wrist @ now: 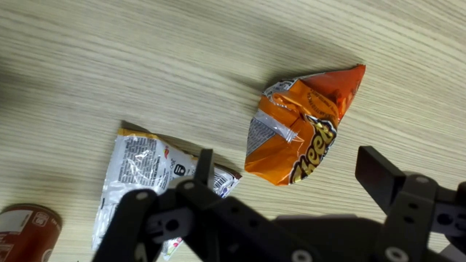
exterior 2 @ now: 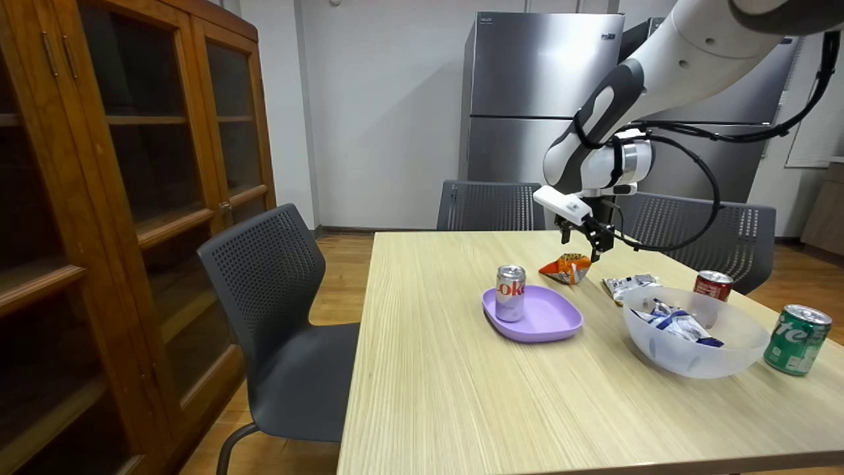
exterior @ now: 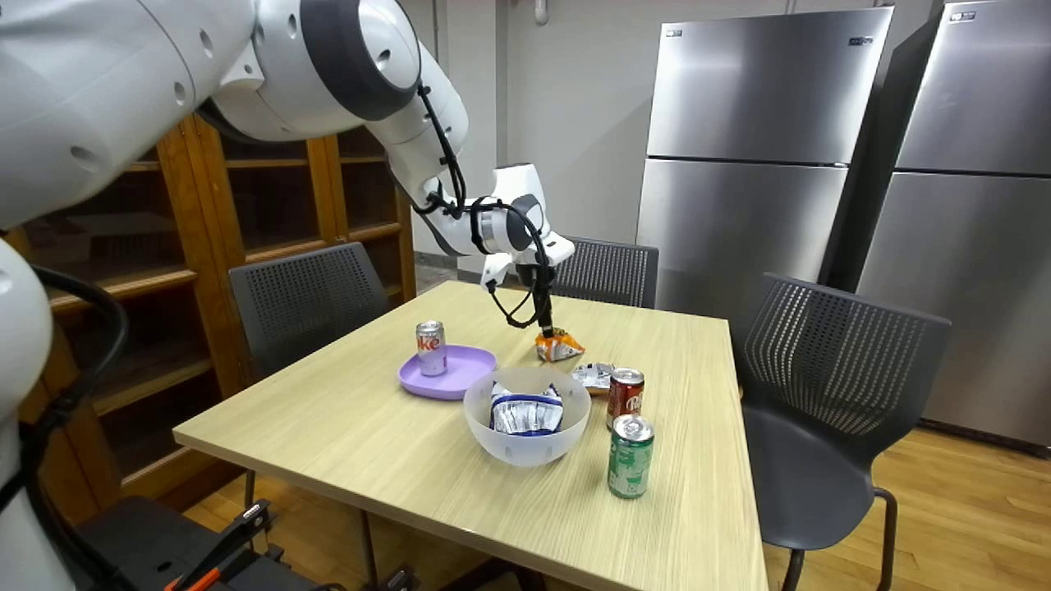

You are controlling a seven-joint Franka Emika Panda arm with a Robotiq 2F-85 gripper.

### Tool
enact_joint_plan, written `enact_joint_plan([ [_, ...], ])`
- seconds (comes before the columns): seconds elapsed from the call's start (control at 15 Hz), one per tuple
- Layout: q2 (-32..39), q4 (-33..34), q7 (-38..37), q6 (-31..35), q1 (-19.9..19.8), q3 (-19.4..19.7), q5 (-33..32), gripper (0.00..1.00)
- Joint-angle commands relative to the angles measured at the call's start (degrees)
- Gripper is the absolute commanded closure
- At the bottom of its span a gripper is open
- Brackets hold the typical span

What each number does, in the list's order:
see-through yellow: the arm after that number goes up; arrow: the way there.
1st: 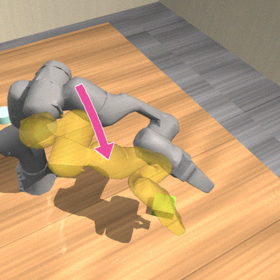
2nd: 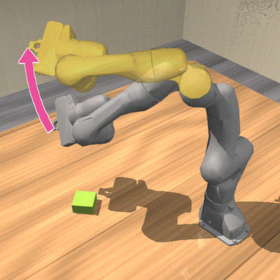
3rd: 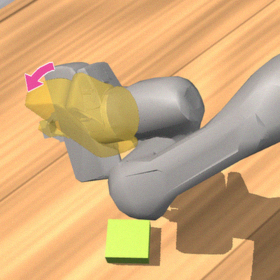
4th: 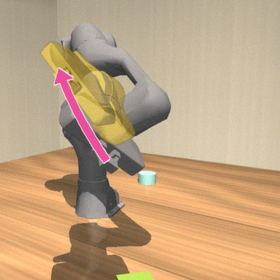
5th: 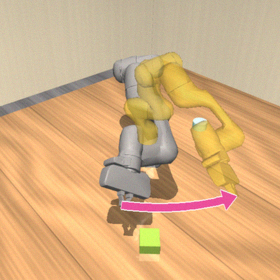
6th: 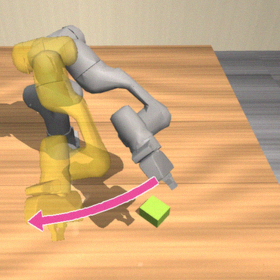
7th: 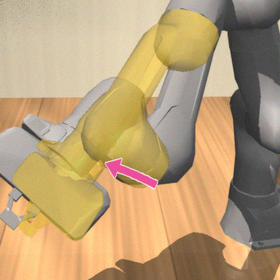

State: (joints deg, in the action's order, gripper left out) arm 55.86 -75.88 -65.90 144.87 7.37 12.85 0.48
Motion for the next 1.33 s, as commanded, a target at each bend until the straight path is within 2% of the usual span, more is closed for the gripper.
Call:
enact_joint_plan([
  [0.0, 5.25, 9.28, -3.59, -3.99, -1.00, 0.04, 0.94, 0.00],
  [0.47, 10.93, 18.77, -6.84, -8.68, -1.96, -0.28, 0.31, 0.00],
  [0.53, 11.58, 19.86, -7.15, -9.29, -2.09, -0.38, 0.28, 0.18],
  [0.8, 13.65, 23.49, -7.75, -11.07, -2.50, -0.58, 0.06, 0.51],
  [1.2, 15.72, 26.73, -7.58, -12.40, -2.98, -0.71, -0.14, 0.97],
  [1.27, 15.95, 27.05, -7.54, -12.62, -3.03, -0.74, -0.15, 1.00],
])
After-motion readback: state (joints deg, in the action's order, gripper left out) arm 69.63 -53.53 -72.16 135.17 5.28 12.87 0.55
